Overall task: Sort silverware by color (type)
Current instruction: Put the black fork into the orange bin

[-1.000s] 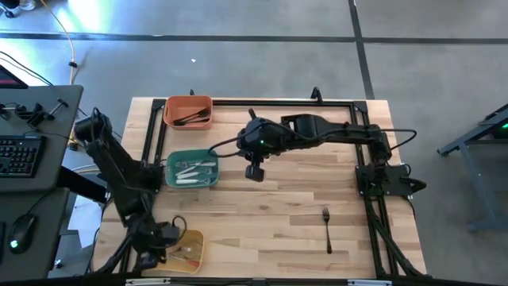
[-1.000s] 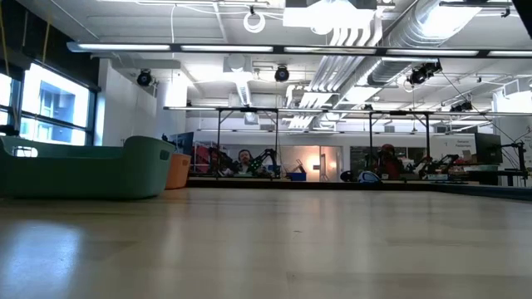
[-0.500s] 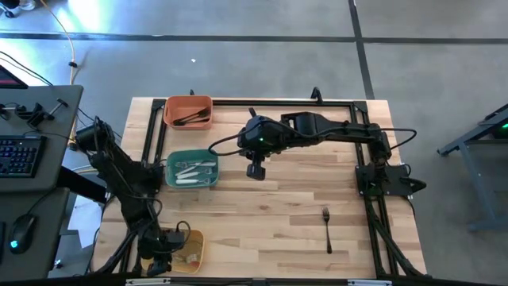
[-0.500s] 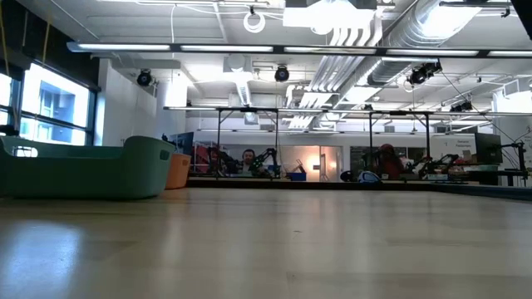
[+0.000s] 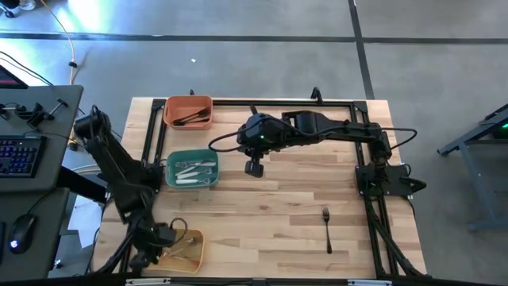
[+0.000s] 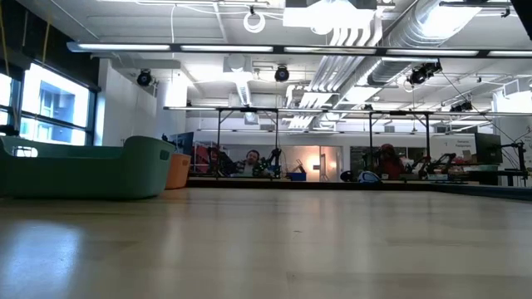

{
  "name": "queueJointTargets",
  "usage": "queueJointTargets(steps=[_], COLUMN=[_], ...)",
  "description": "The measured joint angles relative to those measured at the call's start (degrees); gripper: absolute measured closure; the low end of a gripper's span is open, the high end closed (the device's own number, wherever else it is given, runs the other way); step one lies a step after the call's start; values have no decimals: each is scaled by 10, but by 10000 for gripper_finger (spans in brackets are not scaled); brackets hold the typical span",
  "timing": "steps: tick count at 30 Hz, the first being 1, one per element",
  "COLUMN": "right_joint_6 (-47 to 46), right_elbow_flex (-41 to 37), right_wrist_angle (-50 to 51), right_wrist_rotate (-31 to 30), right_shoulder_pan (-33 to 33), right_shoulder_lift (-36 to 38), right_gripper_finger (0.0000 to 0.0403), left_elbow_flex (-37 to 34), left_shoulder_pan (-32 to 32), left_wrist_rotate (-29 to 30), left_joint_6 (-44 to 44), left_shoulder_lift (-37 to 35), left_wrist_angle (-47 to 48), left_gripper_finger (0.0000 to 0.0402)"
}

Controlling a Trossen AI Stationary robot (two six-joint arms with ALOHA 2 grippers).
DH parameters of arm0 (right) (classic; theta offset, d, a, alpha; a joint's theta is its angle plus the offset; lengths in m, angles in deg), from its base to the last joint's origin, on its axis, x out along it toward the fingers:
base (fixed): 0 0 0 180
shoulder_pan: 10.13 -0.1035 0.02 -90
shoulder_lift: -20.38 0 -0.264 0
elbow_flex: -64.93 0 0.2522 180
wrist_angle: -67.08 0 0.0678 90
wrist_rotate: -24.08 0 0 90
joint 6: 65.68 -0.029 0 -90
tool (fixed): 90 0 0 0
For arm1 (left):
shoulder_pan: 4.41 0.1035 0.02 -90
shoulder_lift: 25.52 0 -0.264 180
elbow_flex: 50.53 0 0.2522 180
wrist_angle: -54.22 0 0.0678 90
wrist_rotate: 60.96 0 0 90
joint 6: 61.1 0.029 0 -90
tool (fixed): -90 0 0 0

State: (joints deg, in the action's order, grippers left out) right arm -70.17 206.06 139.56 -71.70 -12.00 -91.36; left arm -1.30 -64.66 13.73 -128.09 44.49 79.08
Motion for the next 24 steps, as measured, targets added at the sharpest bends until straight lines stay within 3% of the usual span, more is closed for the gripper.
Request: queueJointTargets(steps=[6, 10, 18, 24], right_joint_6=[-2, -29, -69, -122], right_elbow_flex=[0, 0, 0, 0], right_wrist_angle=[3, 20, 46, 71], right_wrist_rotate=[-2, -7, -73, -96], right_shoulder_pan=[0, 0, -12, -20], right_shoulder_lift=[0, 6, 16, 17], right_gripper_finger=[403, 403, 403, 403], left_elbow_flex=[0, 0, 0, 0], left_shoulder_pan=[33, 82, 249, 401], left_wrist_rotate=[11, 50, 55, 57], left_joint_6=[42, 87, 208, 357], left_shoulder_lift=[-125, -205, -307, -317], left_wrist_angle=[126, 205, 284, 285], left_gripper_finger=[401, 401, 401, 401])
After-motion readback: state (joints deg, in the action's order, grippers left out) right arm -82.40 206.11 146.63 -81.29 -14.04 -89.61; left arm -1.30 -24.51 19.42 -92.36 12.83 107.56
